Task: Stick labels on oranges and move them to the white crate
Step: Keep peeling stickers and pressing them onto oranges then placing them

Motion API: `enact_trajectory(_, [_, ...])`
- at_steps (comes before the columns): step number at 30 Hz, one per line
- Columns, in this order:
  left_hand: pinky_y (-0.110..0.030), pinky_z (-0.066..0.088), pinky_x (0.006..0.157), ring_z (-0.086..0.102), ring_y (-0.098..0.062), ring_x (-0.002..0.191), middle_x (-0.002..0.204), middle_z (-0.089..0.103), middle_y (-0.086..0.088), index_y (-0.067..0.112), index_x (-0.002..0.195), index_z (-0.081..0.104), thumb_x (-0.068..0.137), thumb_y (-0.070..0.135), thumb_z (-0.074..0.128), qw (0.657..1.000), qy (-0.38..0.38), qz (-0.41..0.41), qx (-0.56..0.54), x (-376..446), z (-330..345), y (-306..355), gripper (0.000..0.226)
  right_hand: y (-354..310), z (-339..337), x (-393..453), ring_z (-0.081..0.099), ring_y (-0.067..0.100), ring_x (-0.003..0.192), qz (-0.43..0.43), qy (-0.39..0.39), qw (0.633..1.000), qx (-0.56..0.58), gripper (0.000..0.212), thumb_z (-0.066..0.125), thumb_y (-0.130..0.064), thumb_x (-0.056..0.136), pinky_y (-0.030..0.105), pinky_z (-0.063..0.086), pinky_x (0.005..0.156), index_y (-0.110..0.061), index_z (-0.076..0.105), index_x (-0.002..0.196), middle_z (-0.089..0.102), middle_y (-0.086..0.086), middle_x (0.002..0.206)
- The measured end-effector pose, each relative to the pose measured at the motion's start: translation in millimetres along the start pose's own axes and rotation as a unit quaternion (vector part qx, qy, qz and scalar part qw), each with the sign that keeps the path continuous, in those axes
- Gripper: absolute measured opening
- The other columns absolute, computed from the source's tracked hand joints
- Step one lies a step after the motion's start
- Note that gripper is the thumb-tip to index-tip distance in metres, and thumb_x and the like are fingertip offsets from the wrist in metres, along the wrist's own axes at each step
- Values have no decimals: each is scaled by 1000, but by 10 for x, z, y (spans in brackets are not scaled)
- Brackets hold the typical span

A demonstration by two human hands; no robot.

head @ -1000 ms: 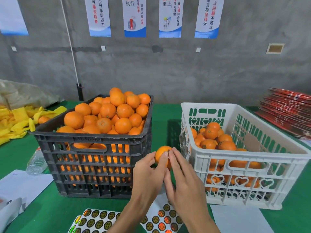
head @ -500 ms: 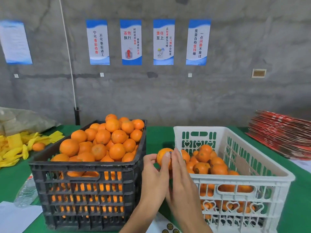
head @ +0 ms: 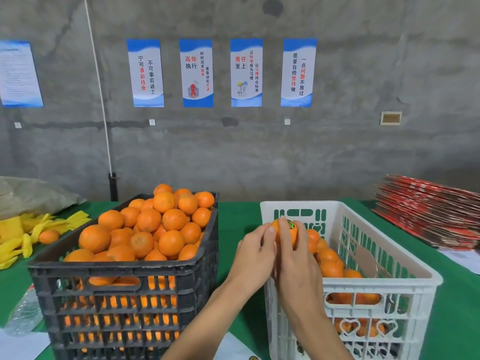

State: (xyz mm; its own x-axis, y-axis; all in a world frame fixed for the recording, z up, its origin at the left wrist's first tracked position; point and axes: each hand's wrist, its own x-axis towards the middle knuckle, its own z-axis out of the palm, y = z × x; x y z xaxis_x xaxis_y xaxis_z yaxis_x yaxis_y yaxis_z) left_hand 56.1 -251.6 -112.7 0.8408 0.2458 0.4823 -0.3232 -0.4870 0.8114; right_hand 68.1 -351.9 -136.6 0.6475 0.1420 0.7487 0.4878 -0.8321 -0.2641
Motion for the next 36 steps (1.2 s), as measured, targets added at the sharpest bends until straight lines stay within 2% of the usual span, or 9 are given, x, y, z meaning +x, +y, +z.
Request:
enact_trajectory(4, [-44, 58, 89, 71, -15, 96, 102, 74, 2, 23, 113, 71, 106, 30, 45, 1000, -7, 12, 14, 37, -52, -81, 28, 88, -23, 14, 64, 35, 100, 39, -53, 998, -8, 86, 78, -8, 80, 38, 58, 72, -24, 33, 152, 22, 19, 159])
enact_trajectory(7, [-12, 53, 73, 67, 4, 86, 108, 72, 5, 23, 122, 68, 102, 30, 54, 997, 31, 35, 65, 125, -228, -118, 26, 112, 28, 44, 61, 32, 109, 60, -56, 996, -24, 80, 75, -15, 84, 38, 58, 75, -29, 32, 150, 0, 17, 166])
enact_trajectory(10, [-7, 42, 53, 61, 6, 66, 105, 72, -3, 22, 123, 66, 101, 29, 57, 992, 58, 40, 109, 267, -490, -123, 24, 4, 51, 99, 47, 37, 132, 79, -52, 994, -45, 64, 59, -29, 97, 41, 51, 100, -20, 33, 155, -1, 19, 168])
enact_trajectory(13, [-9, 48, 68, 65, -3, 82, 111, 72, -2, 14, 124, 66, 100, 22, 60, 982, 92, 43, 158, 386, -794, -122, 26, -227, 107, 130, 41, 41, 140, 58, -34, 997, -22, 58, 59, -34, 97, 48, 44, 111, -10, 47, 149, 22, 21, 164])
enact_trajectory(16, [-36, 51, 93, 66, -24, 108, 121, 70, -8, 10, 124, 66, 98, 15, 61, 966, 117, 25, 228, 572, -1132, -232, 27, -504, 254, 153, 49, 40, 137, 4, -22, 1000, 14, 55, 68, -30, 91, 49, 48, 108, -7, 58, 140, 38, 20, 158])
enact_trajectory(22, [-46, 41, 106, 44, -40, 130, 146, 44, -16, 18, 143, 50, 91, 12, 63, 902, 88, -72, 416, 1055, -1695, -651, 54, -993, 661, 391, 25, 27, 152, -93, -111, 985, 89, 53, 41, -35, 106, 40, 27, 123, -23, 34, 157, 18, 4, 168])
enact_trajectory(26, [-53, 43, 106, 32, -45, 136, 156, 23, -16, 25, 152, 36, 91, 8, 59, 870, 72, -130, 469, 1383, -1930, -888, 67, -998, 837, 634, 26, 20, 151, -112, -118, 978, 131, 50, 42, -46, 105, 36, 28, 121, -33, 39, 153, 23, -6, 167])
enact_trajectory(31, [-49, 42, 108, 48, -44, 130, 155, 35, -19, 21, 150, 44, 91, 3, 57, 883, 28, -135, 448, 1663, -2072, -1161, 64, -1007, 967, 742, 29, 13, 149, -126, -131, 969, 167, 49, 49, -49, 103, 35, 33, 118, -37, 45, 150, 29, -11, 164])
enact_trajectory(36, [-47, 40, 110, 49, -40, 130, 143, 50, -20, 15, 142, 57, 88, 4, 64, 902, 61, -81, 419, 1567, -2127, -1022, 55, -996, 980, 722, 30, 10, 147, -106, -123, 967, 198, 49, 50, -45, 103, 33, 36, 116, -36, 45, 150, 32, -13, 162])
